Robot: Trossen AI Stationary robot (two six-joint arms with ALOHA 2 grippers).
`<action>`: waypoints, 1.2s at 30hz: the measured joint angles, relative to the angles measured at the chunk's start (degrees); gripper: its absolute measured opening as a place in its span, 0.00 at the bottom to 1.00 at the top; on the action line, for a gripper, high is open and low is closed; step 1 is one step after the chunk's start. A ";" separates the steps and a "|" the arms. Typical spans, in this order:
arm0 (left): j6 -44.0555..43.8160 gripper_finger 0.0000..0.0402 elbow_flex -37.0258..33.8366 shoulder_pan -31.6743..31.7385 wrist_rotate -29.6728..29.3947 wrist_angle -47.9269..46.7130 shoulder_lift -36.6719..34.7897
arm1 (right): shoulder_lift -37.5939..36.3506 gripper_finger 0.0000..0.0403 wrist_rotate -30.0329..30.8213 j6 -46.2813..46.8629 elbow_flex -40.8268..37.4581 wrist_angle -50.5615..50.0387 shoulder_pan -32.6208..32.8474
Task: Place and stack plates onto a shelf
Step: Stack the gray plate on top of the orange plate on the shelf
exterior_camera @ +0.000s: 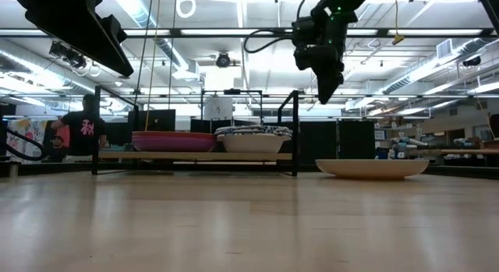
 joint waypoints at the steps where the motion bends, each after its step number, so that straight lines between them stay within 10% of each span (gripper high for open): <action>1: 0.00 0.32 0.00 0.00 0.01 0.02 0.00 | -0.39 0.38 -0.01 -0.31 -0.80 0.11 -0.07; 21: 0.63 0.32 0.00 0.00 -0.01 0.02 0.00 | -28.25 0.38 3.11 2.59 -39.48 21.19 -6.58; 36: 0.54 0.32 0.00 0.00 -0.01 0.02 0.00 | -27.58 0.38 2.98 3.94 -57.60 37.14 -12.59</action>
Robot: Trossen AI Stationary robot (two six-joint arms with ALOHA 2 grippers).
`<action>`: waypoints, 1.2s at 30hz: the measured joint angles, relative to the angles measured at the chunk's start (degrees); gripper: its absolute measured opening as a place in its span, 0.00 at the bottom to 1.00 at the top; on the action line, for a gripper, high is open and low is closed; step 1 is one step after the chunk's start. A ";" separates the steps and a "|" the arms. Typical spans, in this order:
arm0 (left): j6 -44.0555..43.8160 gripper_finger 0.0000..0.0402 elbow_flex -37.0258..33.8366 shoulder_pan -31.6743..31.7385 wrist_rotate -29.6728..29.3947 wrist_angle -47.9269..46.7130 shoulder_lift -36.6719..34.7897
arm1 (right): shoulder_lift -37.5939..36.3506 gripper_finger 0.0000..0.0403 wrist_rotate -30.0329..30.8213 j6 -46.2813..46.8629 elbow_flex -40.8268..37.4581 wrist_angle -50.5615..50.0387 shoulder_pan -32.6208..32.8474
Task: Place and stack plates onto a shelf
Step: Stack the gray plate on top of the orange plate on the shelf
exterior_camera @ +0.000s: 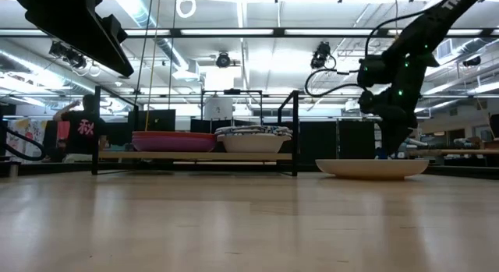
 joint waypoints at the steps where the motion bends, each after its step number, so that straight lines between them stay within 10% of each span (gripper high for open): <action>1: -0.09 0.32 0.00 0.00 0.00 0.00 0.00 | 0.36 0.38 -0.06 0.28 -0.21 0.28 -0.19; 23: -0.11 0.32 0.00 0.00 0.00 0.01 0.00 | 9.22 0.37 -1.79 0.21 -0.96 1.92 -0.19; 36: -0.06 0.32 0.00 0.00 0.00 0.00 0.00 | 8.96 0.09 -3.41 -0.09 -0.68 2.17 -0.08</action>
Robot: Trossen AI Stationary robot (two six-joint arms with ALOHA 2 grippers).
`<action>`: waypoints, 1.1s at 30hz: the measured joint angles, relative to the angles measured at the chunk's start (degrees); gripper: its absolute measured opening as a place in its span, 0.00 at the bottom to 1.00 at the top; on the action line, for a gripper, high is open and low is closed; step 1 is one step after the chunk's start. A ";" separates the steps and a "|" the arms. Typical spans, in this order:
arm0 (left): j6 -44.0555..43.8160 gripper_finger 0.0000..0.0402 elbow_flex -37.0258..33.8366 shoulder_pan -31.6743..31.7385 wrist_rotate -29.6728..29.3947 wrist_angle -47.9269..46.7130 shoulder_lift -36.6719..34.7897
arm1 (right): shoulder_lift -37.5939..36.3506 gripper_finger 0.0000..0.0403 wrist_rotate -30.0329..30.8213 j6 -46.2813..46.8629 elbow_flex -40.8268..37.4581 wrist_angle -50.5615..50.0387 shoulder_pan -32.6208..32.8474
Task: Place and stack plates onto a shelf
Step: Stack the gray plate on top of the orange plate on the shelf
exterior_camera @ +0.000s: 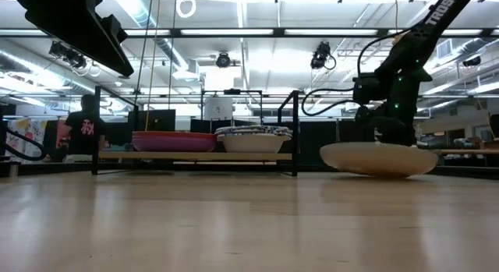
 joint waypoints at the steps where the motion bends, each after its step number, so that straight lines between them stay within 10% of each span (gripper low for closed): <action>1: 0.00 0.32 0.00 0.00 0.00 0.00 0.00 | -0.02 0.07 -0.41 -0.02 0.03 -0.06 0.00; 17: 0.02 0.32 0.00 0.00 -0.02 0.00 0.00 | -5.70 0.04 -10.07 3.57 -0.39 -0.65 2.75; 33: -3.26 0.32 0.00 0.19 -7.54 4.88 0.00 | -5.79 0.04 -6.67 22.89 -0.31 2.47 21.27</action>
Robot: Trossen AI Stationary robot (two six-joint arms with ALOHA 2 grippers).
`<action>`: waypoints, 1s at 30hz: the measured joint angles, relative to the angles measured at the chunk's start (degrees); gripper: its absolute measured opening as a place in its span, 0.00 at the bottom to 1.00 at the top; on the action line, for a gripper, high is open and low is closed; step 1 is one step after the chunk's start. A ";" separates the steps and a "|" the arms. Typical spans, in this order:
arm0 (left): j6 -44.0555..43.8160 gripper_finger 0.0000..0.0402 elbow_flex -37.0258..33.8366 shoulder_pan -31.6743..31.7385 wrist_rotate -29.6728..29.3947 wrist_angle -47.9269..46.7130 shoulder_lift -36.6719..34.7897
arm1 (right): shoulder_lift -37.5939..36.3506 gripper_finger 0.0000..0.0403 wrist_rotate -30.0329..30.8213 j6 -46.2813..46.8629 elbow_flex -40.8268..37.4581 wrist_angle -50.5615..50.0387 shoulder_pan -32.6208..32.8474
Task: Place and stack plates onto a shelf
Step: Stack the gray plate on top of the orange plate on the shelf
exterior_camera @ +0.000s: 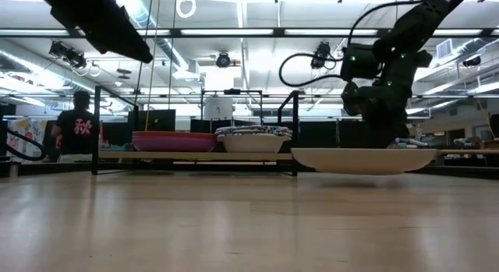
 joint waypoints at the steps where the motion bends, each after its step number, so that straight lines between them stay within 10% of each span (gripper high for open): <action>1: -0.04 0.32 0.00 0.16 0.00 0.64 0.00 | 0.00 0.04 0.71 1.32 0.00 0.58 1.45; 30: -2.23 0.32 0.00 16.24 -0.02 10.95 0.00 | 0.11 0.04 37.08 19.60 0.03 28.75 27.41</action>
